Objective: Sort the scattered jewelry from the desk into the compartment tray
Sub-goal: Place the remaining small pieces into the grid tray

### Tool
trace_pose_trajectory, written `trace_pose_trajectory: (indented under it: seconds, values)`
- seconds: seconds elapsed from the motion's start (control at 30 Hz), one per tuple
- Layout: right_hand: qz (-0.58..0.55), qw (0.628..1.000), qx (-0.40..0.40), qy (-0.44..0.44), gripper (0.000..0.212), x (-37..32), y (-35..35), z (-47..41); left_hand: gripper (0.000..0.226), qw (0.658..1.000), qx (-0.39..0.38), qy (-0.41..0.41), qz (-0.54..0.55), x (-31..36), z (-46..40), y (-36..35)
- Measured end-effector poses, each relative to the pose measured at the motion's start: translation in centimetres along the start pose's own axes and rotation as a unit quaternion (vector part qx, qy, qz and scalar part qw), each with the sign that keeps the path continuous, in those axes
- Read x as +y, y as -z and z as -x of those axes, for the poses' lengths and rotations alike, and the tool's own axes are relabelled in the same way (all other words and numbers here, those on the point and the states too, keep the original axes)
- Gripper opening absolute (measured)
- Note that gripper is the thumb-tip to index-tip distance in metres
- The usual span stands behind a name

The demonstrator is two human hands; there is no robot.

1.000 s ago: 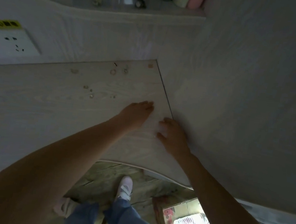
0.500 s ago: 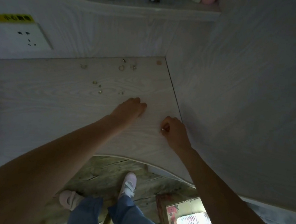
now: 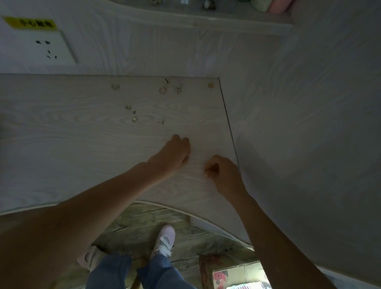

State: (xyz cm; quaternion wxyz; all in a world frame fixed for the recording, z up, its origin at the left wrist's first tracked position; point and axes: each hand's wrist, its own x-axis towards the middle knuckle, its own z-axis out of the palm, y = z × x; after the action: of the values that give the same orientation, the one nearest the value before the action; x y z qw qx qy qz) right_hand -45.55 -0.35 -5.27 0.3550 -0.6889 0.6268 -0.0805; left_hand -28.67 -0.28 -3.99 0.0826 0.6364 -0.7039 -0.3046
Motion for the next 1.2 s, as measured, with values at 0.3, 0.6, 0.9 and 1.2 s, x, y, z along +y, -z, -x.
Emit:
trace_pose_trajectory:
  seconds: [0.3,0.6,0.9,1.2]
  values:
    - [-0.412,0.909,-0.047,-0.051,0.015,-6.6,1.7,0.3,0.026,0.621,0.028,0.258,0.740,0.2,3.3,4.5]
    - [-0.240,0.964,-0.049,0.100,0.026,-16.0,-1.7,-0.7,0.029,0.772,0.085,0.238,0.583,-4.7,8.1,9.4]
    - [-0.159,0.963,-0.101,0.191,0.005,-26.8,-8.8,0.3,0.011,0.830,0.160,0.275,0.457,-13.4,16.1,15.2]
    - [-0.138,0.954,-0.153,0.218,0.013,-36.3,-17.1,1.6,0.013,0.809,0.135,0.277,0.501,-24.2,23.8,20.3]
